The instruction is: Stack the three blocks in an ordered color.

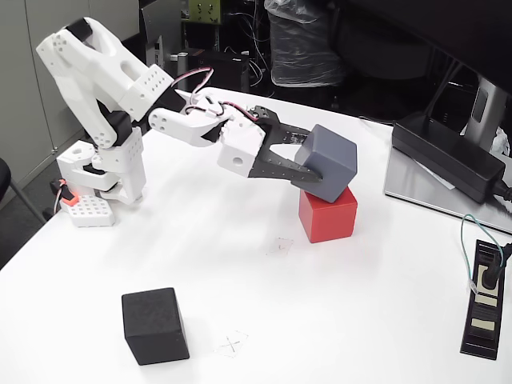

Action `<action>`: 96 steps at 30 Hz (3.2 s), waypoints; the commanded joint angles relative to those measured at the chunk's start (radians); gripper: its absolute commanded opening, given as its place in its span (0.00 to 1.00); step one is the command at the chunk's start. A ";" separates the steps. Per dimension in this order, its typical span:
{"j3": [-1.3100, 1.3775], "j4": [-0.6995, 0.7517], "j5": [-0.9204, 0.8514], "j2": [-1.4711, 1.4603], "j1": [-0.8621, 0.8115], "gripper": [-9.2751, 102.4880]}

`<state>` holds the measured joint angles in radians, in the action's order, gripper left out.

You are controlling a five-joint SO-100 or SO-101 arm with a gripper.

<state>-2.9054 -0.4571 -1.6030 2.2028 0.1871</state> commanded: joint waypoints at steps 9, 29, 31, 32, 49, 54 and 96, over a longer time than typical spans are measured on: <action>0.043 -0.028 -0.012 -0.038 -0.008 0.18; 0.043 -0.028 -0.014 -0.041 -0.058 0.34; 0.040 -0.028 -0.014 -0.041 -0.058 0.34; 0.040 -0.028 -0.012 -0.041 -0.058 0.34; 0.044 -0.028 -0.012 -0.028 -0.060 0.45; 0.029 -0.028 -0.012 0.074 -0.100 0.44; 0.600 1.493 0.210 0.565 -0.650 0.43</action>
<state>-2.4022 0.9204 -1.3729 2.7765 -0.4249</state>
